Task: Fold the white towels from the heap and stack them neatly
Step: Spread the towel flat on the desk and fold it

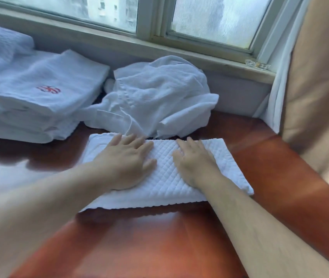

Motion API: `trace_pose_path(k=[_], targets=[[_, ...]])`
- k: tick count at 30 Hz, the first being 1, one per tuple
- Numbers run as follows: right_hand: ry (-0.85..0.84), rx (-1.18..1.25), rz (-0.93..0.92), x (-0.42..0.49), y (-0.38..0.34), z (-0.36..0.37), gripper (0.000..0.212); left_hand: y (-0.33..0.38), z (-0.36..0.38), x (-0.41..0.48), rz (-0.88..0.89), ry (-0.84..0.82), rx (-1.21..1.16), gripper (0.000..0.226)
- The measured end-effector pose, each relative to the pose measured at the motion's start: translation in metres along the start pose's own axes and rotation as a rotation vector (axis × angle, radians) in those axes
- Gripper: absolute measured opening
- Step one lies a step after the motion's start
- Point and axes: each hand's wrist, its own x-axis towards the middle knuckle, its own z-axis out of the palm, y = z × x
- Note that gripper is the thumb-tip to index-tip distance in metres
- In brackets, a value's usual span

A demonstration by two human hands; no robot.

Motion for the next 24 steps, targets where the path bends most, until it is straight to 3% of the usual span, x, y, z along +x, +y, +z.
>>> trace_pose_path(k=[4, 8, 11, 13, 15, 18, 20, 22, 24], targets=[[-0.050, -0.068, 0.193, 0.000, 0.032, 0.003, 0.075, -0.002, 0.009, -0.001, 0.014, -0.072, 0.002, 0.082], [-0.031, -0.066, 0.240, 0.005, 0.041, 0.003, 0.082, -0.001, 0.008, 0.003, 0.005, -0.106, -0.031, 0.079], [0.026, -0.044, 0.216, 0.002, 0.037, 0.003, 0.073, -0.003, 0.006, 0.001, 0.019, 0.027, -0.161, 0.063], [0.155, -0.027, 0.192, -0.003, 0.030, 0.000, 0.061, -0.013, 0.002, -0.006, -0.010, 0.174, -0.299, 0.044], [0.290, -0.128, 0.170, -0.010, 0.024, -0.004, 0.048, -0.026, 0.001, -0.015, -0.033, 0.156, -0.274, 0.040], [0.409, -0.034, -0.053, -0.024, -0.009, -0.003, 0.030, -0.053, 0.000, -0.041, -0.068, -0.045, -0.209, 0.047], [0.296, 0.142, -0.269, -0.039, -0.046, 0.002, 0.020, -0.065, -0.002, -0.058, -0.085, -0.087, -0.221, 0.050], [0.129, 0.152, -0.476, -0.057, -0.083, 0.011, 0.019, -0.073, -0.006, -0.075, -0.105, -0.085, -0.188, 0.051], [0.001, 0.133, -0.572, -0.074, -0.110, 0.018, 0.036, -0.082, -0.013, -0.090, -0.132, -0.084, -0.163, 0.051]])
